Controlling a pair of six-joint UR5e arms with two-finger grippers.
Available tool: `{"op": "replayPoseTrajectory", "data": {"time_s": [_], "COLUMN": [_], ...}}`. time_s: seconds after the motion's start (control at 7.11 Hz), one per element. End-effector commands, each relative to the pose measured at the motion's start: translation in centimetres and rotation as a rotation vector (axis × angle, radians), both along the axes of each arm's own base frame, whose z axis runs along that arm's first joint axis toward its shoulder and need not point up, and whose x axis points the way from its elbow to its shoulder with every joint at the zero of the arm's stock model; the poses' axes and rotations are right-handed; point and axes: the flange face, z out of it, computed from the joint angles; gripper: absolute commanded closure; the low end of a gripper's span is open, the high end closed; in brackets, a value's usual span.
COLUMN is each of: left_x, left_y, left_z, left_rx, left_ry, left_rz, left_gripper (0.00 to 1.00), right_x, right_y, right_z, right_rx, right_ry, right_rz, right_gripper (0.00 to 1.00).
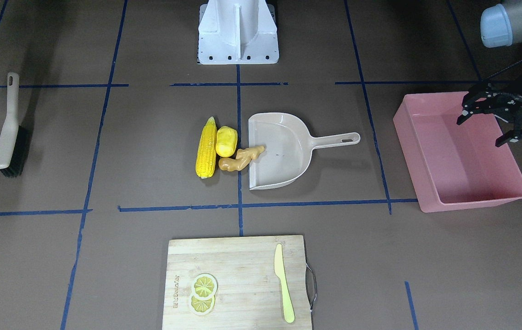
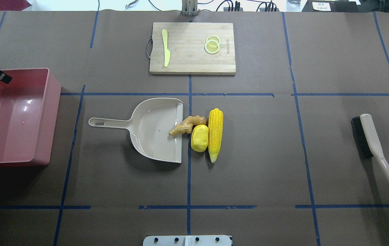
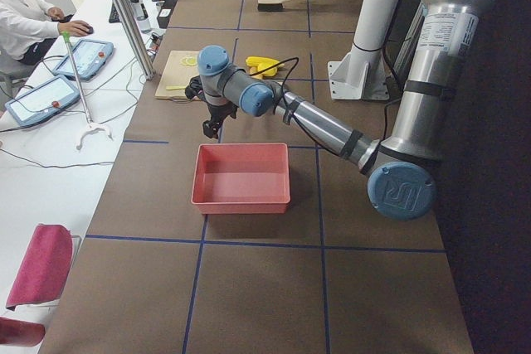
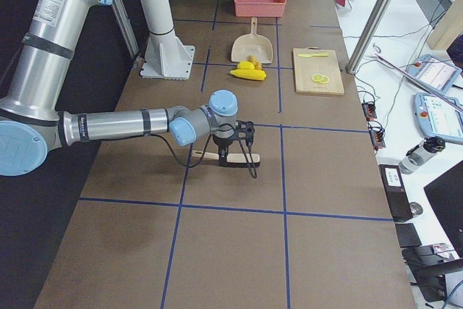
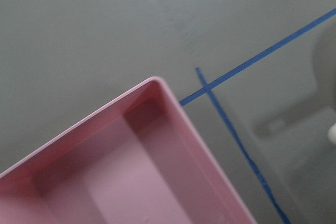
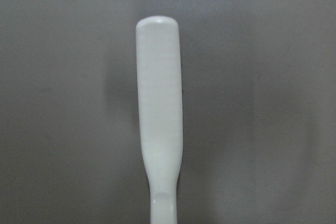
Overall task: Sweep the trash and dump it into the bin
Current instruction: 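Grasp the dustpan handle with the left gripper while the right grasps the brush handle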
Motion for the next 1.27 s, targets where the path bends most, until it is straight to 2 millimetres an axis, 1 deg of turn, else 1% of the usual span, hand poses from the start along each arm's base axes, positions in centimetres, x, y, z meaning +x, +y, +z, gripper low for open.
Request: {"op": "replayPoseTrajectory", "data": {"time_s": [0.0,0.14,0.28,0.42,0.56,0.7,0.98,1.13], "left_x": [1.0,1.0,0.9,0.9,0.9,0.8,0.7,0.8], "left_y": [-0.1,-0.1,0.0,0.0,0.0,0.0,0.1,0.1], "left_z": [-0.8,-1.0,-0.9,-1.1,-1.1,-1.0,-1.3,-1.3], "left_rx": [0.011,0.014,0.014,0.018,0.018,0.024,0.033,0.033], "left_ry": [0.007,0.008,0.007,0.008,0.008,-0.007,-0.009,-0.009], "left_rz": [0.014,0.014,0.013,0.013,0.013,0.002,0.000,0.002], "left_gripper": [0.00,0.00,0.00,0.00,0.00,0.00,0.00,0.00], "right_x": [-1.7,-5.3,-6.4,-8.1,-9.3,-9.4,-9.4,-9.2], "right_y": [3.4,3.5,3.7,4.6,4.7,4.7,4.5,4.5], "right_z": [0.5,0.5,0.6,0.9,2.1,2.5,3.0,3.2], "right_rx": [-0.070,-0.041,-0.045,-0.039,-0.037,-0.034,-0.033,-0.024], "right_ry": [-0.026,0.047,0.066,0.073,0.088,0.069,0.076,0.082], "right_rz": [0.052,0.064,0.071,0.018,-0.006,-0.002,0.000,-0.003], "right_gripper": [0.00,0.00,0.01,0.02,0.07,0.23,0.78,0.98]}}
